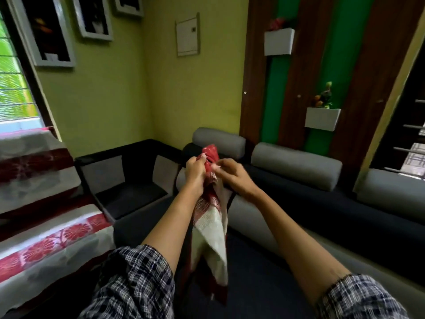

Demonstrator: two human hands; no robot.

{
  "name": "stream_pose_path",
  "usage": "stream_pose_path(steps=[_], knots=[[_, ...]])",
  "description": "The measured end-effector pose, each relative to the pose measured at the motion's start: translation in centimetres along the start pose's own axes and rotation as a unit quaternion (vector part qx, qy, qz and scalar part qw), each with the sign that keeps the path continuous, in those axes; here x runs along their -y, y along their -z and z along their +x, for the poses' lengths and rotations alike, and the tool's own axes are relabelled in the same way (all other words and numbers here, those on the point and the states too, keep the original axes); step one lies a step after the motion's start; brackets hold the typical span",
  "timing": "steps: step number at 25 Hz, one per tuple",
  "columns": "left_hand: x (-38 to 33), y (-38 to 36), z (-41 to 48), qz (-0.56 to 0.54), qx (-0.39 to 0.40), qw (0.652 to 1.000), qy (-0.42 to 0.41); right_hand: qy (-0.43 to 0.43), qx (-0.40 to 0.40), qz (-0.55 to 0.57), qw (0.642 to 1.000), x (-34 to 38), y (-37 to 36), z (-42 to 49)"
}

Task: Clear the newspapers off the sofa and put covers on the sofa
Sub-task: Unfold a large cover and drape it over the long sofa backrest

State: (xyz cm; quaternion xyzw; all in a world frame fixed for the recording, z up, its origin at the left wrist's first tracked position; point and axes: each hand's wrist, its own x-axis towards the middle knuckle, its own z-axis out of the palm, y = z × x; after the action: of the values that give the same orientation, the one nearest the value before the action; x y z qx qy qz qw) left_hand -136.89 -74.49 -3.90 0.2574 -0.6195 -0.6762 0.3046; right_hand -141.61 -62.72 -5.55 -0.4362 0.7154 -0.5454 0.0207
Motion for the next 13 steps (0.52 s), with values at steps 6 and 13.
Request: stream_pose_path(steps=[6,13], knots=[[-1.7,0.3,7.8,-0.128,0.157,0.968,0.147,-0.002,-0.066,-0.114,0.991,-1.5,-1.1,6.1],[-1.1,1.1,15.5,-0.039,0.239,0.966,0.093,-0.118,-0.327,-0.16,0.924,-3.6,-0.1,8.9]])
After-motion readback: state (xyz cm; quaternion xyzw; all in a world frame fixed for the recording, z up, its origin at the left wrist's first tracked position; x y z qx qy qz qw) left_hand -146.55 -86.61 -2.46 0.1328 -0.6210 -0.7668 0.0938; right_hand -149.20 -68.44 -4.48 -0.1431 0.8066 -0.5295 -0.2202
